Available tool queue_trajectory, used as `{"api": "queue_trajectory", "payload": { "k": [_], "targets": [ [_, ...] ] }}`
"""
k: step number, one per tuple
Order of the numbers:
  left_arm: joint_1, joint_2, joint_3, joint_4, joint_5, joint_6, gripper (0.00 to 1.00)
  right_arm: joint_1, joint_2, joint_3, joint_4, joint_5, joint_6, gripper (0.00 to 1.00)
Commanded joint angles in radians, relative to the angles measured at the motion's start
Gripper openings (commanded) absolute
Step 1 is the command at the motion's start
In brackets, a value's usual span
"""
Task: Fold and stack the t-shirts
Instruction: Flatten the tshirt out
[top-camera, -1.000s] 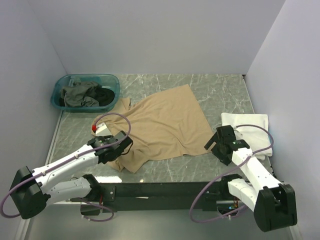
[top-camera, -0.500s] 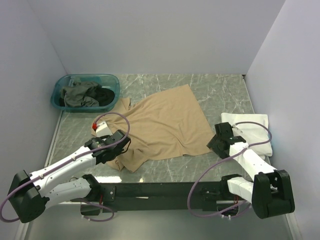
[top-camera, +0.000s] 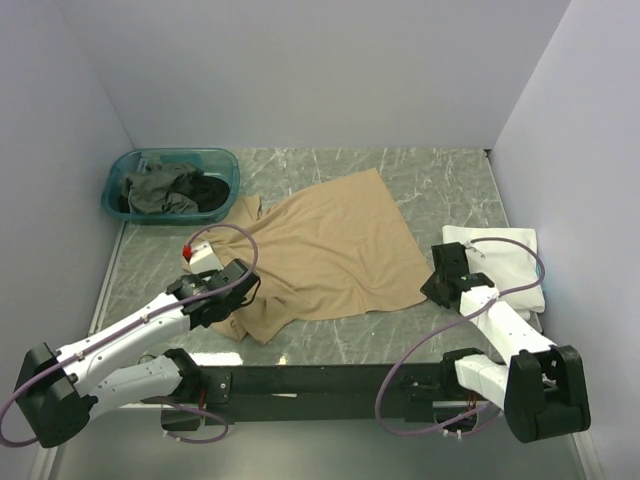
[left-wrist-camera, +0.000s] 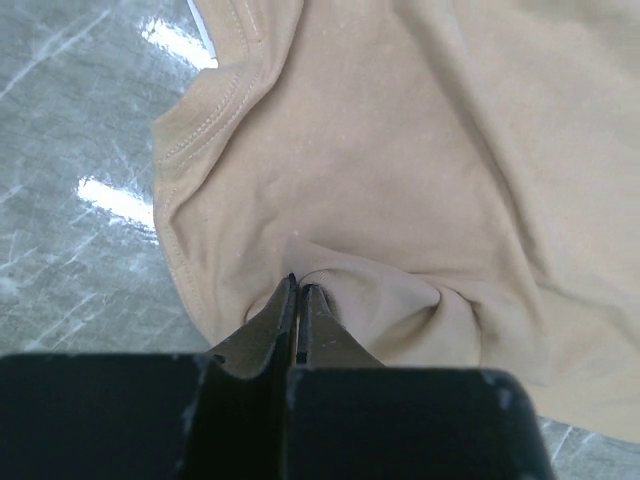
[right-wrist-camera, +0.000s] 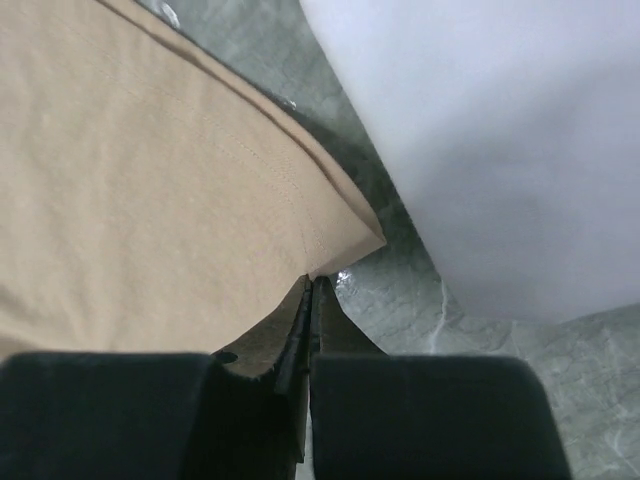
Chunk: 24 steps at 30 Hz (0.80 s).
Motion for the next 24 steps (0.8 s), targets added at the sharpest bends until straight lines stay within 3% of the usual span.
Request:
{"api": "queue_trajectory", "payload": {
  "k": [1,8,14,17,21,24],
  "targets": [
    [0.005,-0.039,0.067,-0.029,-0.056,-0.014,0.01,-0.004,-0.042,0.042,0.009,0.059,-0.04,0.0],
    [0.005,-0.07,0.223,-0.058,-0.151,0.033,0.01,-0.004,-0.267,0.161,0.012,0.065,-0.117,0.0],
    [0.005,-0.08,0.554,-0.12,-0.315,0.127,0.01,-0.004,-0.373,0.405,-0.071,0.091,-0.162,0.0],
    [0.005,-0.12,0.687,0.029,-0.337,0.323,0.01,-0.002,-0.39,0.549,-0.117,0.112,-0.195,0.0],
    [0.005,-0.182,0.762,0.329,-0.208,0.672,0.01,-0.002,-0.39,0.766,-0.163,0.124,-0.252,0.0],
    [0.005,-0.174,0.864,0.419,-0.168,0.772,0.01,-0.004,-0.37,0.884,-0.209,0.106,-0.284,0.0]
  ]
}}
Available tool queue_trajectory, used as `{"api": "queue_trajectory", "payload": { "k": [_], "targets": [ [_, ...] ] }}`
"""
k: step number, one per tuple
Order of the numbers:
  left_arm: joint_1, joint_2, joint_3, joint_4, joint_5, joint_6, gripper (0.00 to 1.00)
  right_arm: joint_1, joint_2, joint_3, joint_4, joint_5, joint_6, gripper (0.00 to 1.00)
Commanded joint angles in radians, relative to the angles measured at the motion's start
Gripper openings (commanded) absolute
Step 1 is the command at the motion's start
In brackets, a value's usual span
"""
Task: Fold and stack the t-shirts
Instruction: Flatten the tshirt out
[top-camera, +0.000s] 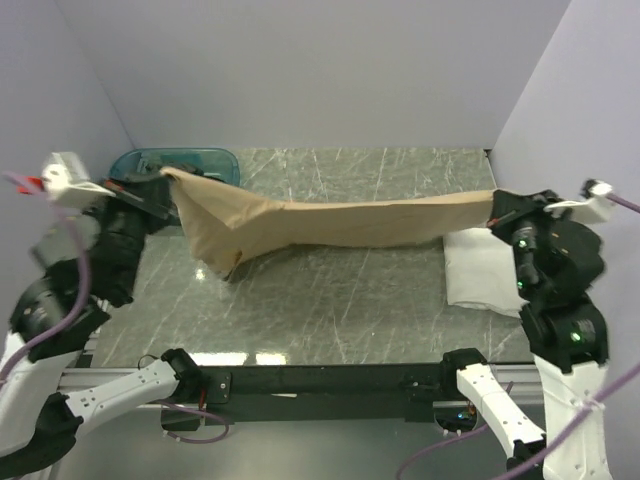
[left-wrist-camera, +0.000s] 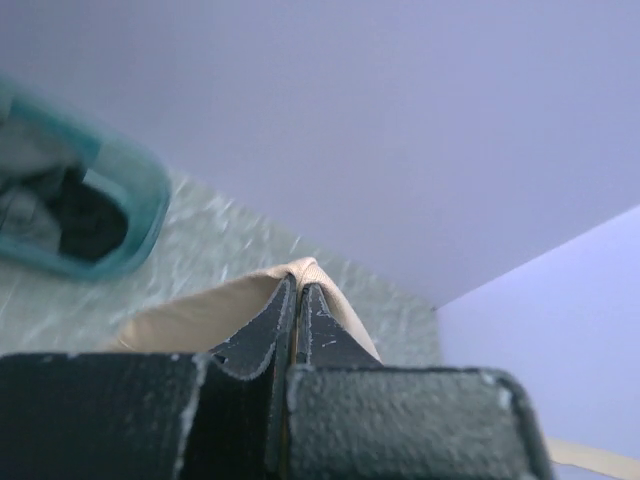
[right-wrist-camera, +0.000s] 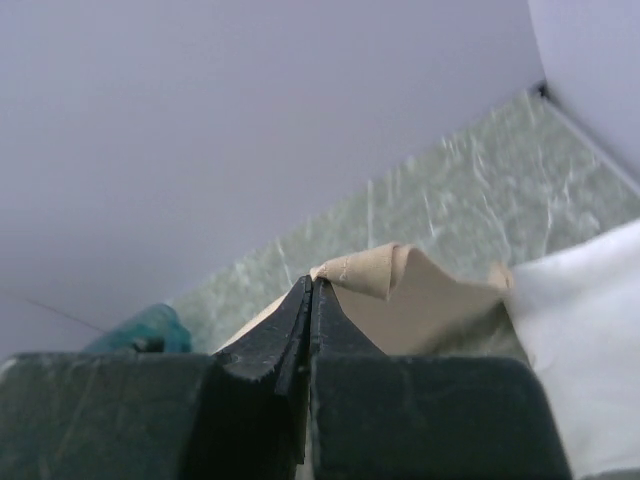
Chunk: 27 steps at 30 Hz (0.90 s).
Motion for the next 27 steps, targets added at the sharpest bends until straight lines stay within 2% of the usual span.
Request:
{"api": "queue_trajectory", "payload": {
  "k": [1,3,8,12,14,17,18,22,27],
  "targets": [
    [0.006,0.025,0.149,0.201,0.052,0.296,0.01,-0.002,0.005,0.179,-0.058,0.019,-0.075,0.0],
    [0.005,0.071,0.296,0.149,0.075,0.344,0.01,-0.002,0.01,0.275,-0.076,-0.009,-0.086,0.0],
    [0.006,0.114,0.522,0.152,0.223,0.436,0.01,-0.002,0.023,0.45,-0.128,-0.042,-0.129,0.0],
    [0.005,0.147,0.634,0.191,0.283,0.542,0.01,-0.004,0.045,0.596,-0.181,-0.102,-0.141,0.0],
    [0.005,0.193,0.756,0.136,0.291,0.55,0.01,-0.004,0.042,0.619,-0.185,-0.134,-0.14,0.0],
    [0.006,0.213,0.855,0.115,0.365,0.564,0.01,-0.004,0.037,0.66,-0.188,-0.188,-0.138,0.0],
    [0.008,0.209,0.86,0.128,0.407,0.565,0.01,-0.004,0.039,0.688,-0.194,-0.191,-0.138,0.0],
    [0.014,0.171,0.836,0.171,0.435,0.567,0.01,-0.004,0.021,0.709,-0.205,-0.208,-0.135,0.0],
    [0.014,0.157,0.719,0.224,0.389,0.599,0.01,-0.004,0.005,0.612,-0.181,-0.196,-0.132,0.0]
  ]
}}
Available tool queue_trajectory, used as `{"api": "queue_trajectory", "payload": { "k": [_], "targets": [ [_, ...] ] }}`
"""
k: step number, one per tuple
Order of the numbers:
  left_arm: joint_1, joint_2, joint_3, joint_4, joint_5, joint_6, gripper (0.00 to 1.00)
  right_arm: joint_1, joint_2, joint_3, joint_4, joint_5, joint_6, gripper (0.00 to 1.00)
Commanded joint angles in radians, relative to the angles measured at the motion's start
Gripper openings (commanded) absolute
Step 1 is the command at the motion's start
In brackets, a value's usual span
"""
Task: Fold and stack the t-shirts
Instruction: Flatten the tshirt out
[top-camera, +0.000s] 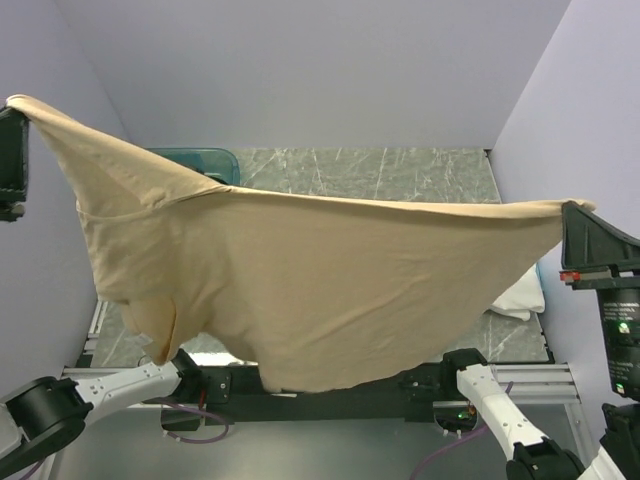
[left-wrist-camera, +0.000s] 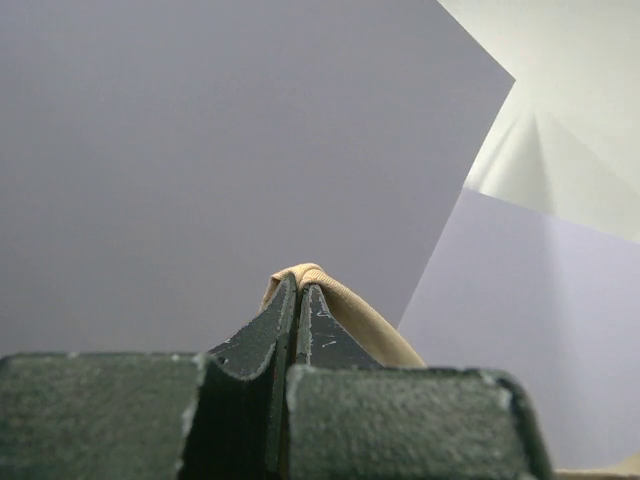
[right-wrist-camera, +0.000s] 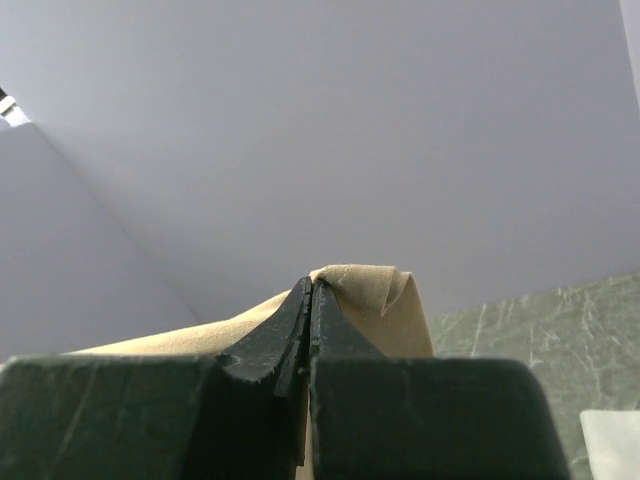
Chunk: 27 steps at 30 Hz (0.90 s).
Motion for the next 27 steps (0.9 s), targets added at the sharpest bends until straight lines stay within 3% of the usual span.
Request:
{"api": "queue_trajectory", "payload": {
  "k": [1,8,11,19,27],
  "targets": [
    [0.009,0.007,-0.081,0.105,-0.064,0.063,0.01,-0.002,0.006,-0.078,0.028,0.018,-0.016,0.0],
    [0.007,0.054,-0.52,0.45,-0.439,0.251,0.01,-0.002,0.026,-0.421,0.15,0.049,-0.004,0.0],
    [0.027,0.116,-0.651,0.559,-0.515,0.27,0.01,-0.004,0.053,-0.56,0.227,0.08,-0.001,0.0],
    [0.268,0.353,-0.782,0.516,-0.238,0.013,0.01,-0.008,0.277,-0.781,0.423,0.129,0.031,0.0],
    [0.434,0.665,-0.655,0.47,-0.054,-0.076,0.01,-0.062,0.602,-0.743,0.514,0.097,0.025,0.0]
  ]
}}
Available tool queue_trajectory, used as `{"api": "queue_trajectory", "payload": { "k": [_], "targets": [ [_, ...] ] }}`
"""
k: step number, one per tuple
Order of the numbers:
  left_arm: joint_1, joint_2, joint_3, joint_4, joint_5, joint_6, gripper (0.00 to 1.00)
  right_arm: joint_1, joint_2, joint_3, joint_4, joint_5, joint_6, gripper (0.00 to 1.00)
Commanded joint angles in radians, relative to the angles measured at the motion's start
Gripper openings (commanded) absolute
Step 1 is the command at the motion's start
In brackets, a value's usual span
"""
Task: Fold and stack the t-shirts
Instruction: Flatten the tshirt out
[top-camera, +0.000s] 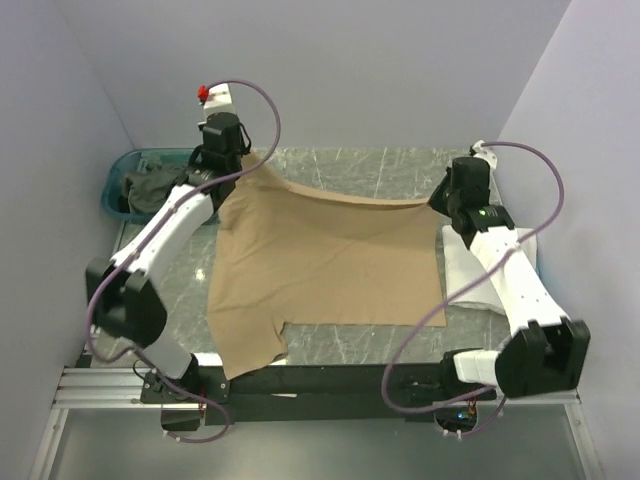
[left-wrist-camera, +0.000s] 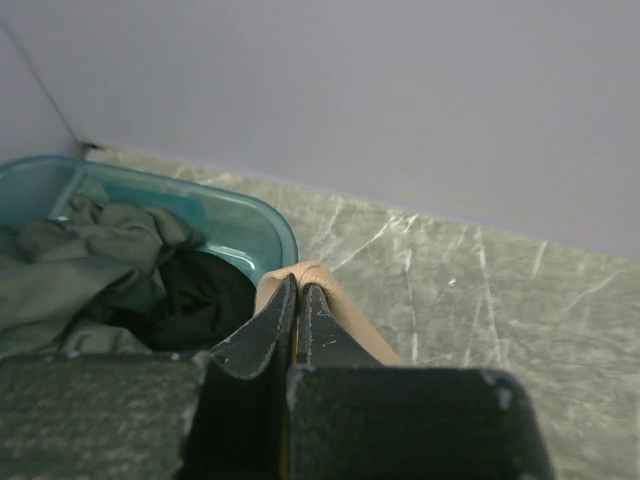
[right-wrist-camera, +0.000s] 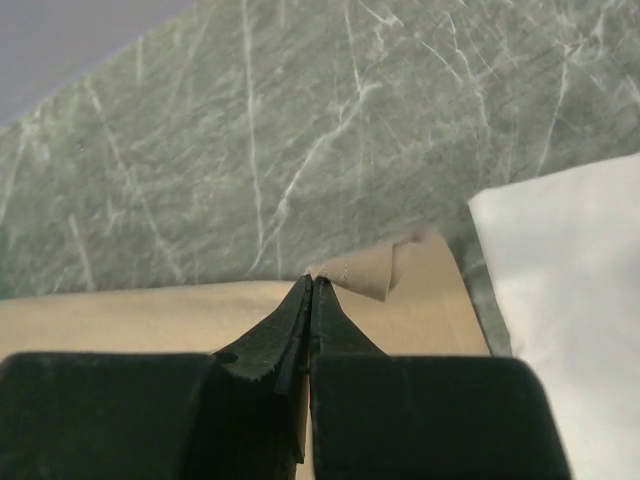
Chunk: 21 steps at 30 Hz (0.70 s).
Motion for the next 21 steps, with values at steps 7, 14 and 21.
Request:
{"api": "queue_trajectory", "payload": {
  "k": [7,14,21],
  "targets": [
    [0.086,0.331,0.26,0.036,0.179,-0.061,0.01,-0.092,0.312,0.197,0.163,-0.045,-0.026,0.0],
    [0.133,0.529,0.429,0.024,0.268,-0.07,0.01,-0.11,0.556,0.403,0.142,-0.048,-0.078,0.0],
    [0.136,0.511,0.402,0.029,0.292,-0.101,0.01,-0.138,0.543,0.412,0.133,-0.068,-0.078,0.0]
  ]
}}
